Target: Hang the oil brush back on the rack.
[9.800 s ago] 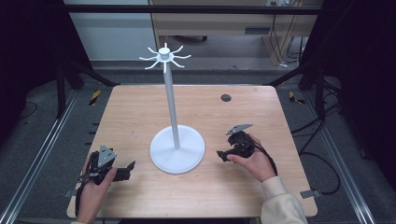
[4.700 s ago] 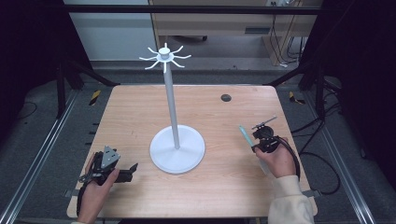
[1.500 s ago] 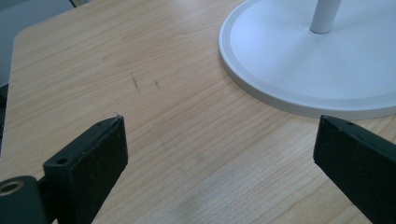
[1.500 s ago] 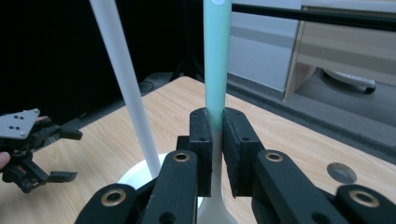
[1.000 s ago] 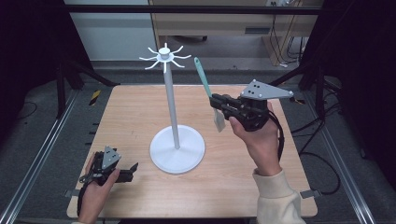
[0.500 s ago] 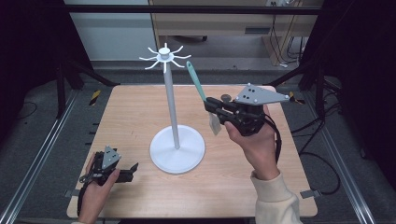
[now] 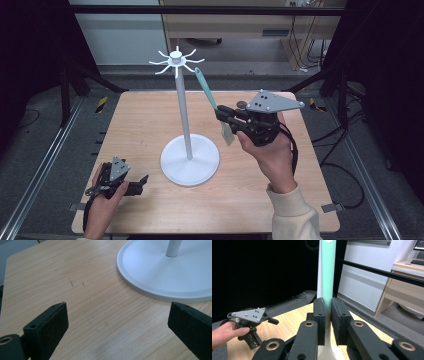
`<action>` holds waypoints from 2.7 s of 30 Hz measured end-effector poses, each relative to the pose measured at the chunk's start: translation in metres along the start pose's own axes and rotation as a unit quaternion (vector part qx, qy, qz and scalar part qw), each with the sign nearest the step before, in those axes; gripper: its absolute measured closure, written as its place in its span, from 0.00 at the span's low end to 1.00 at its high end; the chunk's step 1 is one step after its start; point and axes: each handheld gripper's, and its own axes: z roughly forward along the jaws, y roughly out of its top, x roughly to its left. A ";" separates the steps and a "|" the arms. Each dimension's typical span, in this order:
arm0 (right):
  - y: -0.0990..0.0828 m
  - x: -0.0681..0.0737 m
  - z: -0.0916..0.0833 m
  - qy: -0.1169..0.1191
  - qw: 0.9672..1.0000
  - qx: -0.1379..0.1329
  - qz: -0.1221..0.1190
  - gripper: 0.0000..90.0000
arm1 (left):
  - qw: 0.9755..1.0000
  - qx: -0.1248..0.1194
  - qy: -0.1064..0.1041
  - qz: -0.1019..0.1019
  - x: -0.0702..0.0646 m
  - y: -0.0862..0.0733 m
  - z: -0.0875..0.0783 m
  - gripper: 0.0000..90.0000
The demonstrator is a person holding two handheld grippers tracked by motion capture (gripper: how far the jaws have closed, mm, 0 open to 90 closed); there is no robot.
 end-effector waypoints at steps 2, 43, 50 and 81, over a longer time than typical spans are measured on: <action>0.000 0.000 0.003 0.002 1.000 0.002 0.000 0.92 | 1.000 0.000 0.000 0.000 0.000 0.000 0.000 0.03; -0.003 0.000 0.033 0.006 1.000 -0.002 0.011 0.92 | 1.000 0.002 0.000 0.002 0.000 0.000 0.000 0.03; -0.004 0.001 0.034 0.001 1.000 -0.003 0.009 0.91 | 1.000 0.002 -0.001 0.003 -0.001 0.000 0.000 0.03; -0.007 0.006 0.042 0.005 1.000 0.005 0.000 0.90 | 1.000 0.003 -0.002 0.003 0.000 0.000 0.000 0.03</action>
